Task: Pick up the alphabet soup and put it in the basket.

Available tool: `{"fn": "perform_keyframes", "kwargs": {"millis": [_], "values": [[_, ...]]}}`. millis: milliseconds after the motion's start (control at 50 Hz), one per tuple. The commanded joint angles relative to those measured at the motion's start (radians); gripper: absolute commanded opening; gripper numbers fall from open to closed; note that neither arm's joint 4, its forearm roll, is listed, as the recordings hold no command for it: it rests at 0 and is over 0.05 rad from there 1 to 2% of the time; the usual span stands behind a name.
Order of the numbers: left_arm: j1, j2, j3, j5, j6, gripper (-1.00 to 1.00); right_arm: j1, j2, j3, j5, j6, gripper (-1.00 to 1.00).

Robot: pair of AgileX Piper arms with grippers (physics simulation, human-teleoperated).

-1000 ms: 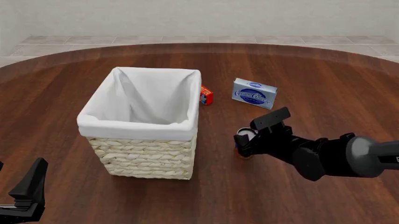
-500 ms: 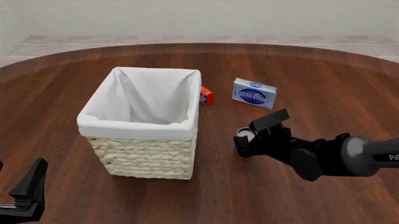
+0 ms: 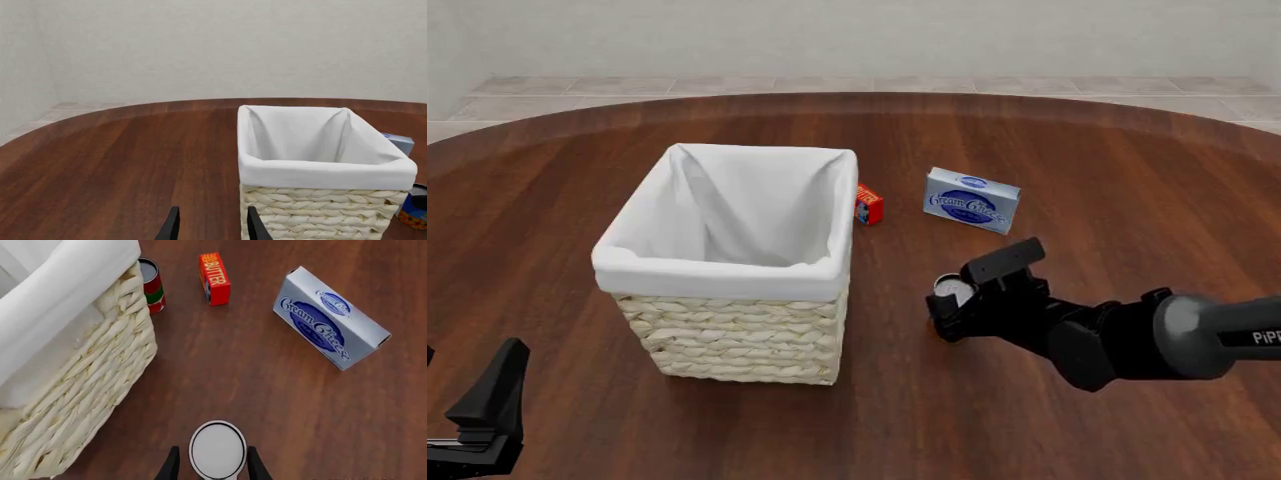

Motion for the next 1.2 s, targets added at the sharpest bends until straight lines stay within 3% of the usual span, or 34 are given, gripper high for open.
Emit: {"fn": "perform_keyframes", "kwargs": {"millis": [20, 1200], "values": [[0.000, 0.000, 0.000, 0.000, 0.000, 1.00, 0.004, 0.001, 0.003, -0.001, 0.009, 1.00], [0.000, 0.000, 0.000, 0.000, 0.000, 1.00, 0.012, 0.063, 0.005, -0.039, 0.036, 1.00]]}}
